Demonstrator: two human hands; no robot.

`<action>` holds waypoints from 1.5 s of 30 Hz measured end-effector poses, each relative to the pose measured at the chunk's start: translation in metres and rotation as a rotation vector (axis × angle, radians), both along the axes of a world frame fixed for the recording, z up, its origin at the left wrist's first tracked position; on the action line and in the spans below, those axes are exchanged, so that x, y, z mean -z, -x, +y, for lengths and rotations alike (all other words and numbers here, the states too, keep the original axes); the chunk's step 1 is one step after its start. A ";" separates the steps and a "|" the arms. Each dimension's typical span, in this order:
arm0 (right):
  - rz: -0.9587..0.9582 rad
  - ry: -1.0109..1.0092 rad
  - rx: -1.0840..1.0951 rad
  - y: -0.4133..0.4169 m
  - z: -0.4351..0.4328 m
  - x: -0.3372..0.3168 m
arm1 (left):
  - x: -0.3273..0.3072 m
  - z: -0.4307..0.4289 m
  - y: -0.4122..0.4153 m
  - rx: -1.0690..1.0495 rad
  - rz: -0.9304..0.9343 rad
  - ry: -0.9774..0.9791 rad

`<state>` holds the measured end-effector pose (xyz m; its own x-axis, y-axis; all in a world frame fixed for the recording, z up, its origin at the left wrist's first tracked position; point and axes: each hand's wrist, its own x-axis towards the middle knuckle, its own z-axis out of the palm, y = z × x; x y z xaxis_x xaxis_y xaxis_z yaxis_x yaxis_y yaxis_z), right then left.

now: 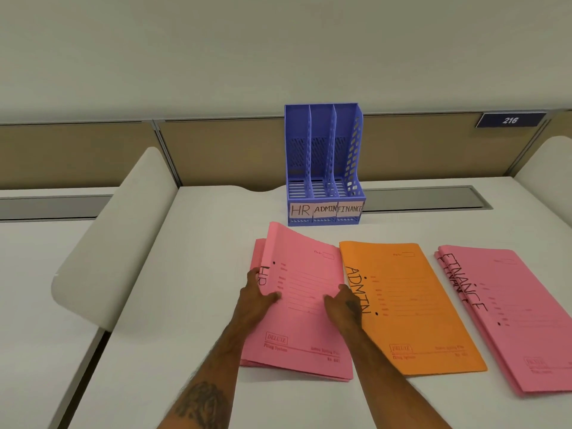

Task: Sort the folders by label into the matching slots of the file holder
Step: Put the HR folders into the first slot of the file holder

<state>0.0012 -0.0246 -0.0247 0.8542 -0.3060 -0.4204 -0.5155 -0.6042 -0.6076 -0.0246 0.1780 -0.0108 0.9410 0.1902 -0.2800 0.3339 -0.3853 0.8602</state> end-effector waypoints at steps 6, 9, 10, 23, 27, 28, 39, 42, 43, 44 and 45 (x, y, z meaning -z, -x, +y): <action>-0.117 0.003 -0.095 -0.013 -0.002 -0.046 | -0.032 -0.014 -0.002 -0.002 -0.102 0.098; -0.246 -0.028 -0.250 -0.034 0.006 -0.089 | -0.051 -0.018 -0.005 -0.004 -0.187 0.102; -0.286 -0.034 -0.296 -0.041 0.011 -0.106 | -0.059 -0.020 -0.006 -0.010 -0.213 0.096; -0.621 0.205 -0.321 -0.086 0.031 -0.275 | -0.160 -0.078 -0.025 -0.039 -0.565 -0.245; -0.724 0.206 -0.283 -0.089 0.016 -0.306 | -0.167 -0.094 -0.027 -0.038 -0.643 -0.330; -0.739 0.219 -0.286 -0.090 0.013 -0.312 | -0.167 -0.097 -0.028 -0.037 -0.664 -0.344; -0.854 0.232 -0.260 -0.113 0.016 -0.351 | -0.166 -0.096 -0.056 0.011 -0.792 -0.376; -0.929 0.223 -0.236 -0.122 0.023 -0.355 | -0.169 -0.088 -0.071 0.053 -0.777 -0.363; -0.953 0.224 -0.230 -0.125 0.025 -0.357 | -0.169 -0.085 -0.076 0.066 -0.775 -0.367; -0.976 0.229 -0.225 -0.129 0.028 -0.358 | -0.168 -0.081 -0.082 0.082 -0.774 -0.373; -0.999 0.235 -0.222 -0.133 0.031 -0.360 | -0.166 -0.077 -0.088 0.101 -0.774 -0.384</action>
